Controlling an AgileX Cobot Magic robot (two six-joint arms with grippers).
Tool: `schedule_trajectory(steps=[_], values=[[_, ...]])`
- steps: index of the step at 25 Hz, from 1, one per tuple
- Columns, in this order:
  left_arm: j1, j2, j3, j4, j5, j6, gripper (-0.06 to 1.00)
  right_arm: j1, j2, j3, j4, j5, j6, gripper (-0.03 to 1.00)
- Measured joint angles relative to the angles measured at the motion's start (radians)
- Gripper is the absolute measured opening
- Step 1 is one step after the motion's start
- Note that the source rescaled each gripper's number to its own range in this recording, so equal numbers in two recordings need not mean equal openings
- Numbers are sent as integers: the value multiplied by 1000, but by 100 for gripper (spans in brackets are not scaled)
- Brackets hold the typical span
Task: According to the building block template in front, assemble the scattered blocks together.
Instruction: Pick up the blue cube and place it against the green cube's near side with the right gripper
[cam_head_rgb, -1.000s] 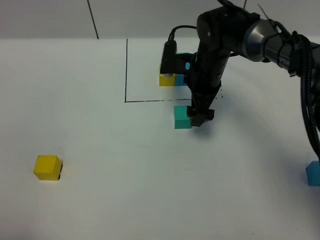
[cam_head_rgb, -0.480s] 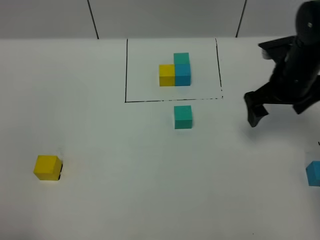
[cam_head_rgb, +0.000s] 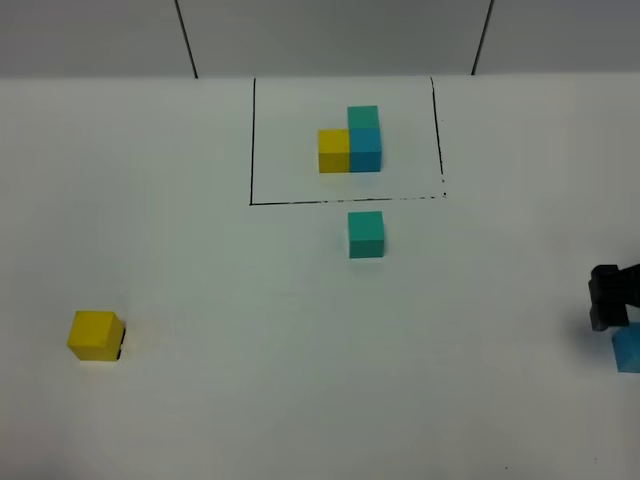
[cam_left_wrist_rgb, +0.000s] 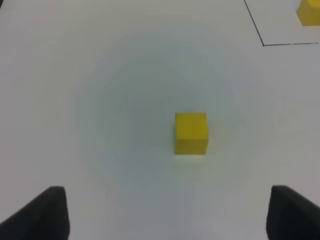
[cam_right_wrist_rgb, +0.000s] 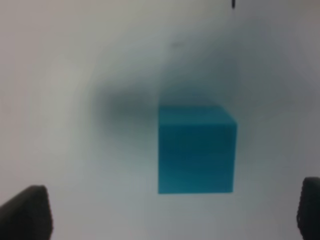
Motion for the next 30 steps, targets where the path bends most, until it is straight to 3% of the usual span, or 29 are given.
schedule_trajectory(steps=[11,22,25,30], values=[[0,0,0,0,0,0,84,-50,0,174,47,-227,-102,98],[0,0,0,0,0,-1,84,-70,141,175,53,-295,-146,81],[0,0,0,0,0,-1,84,-70,145,175,54,-298,-153,73],[0,0,0,0,0,-2,84,-70,150,154,66,-314,-154,45]])
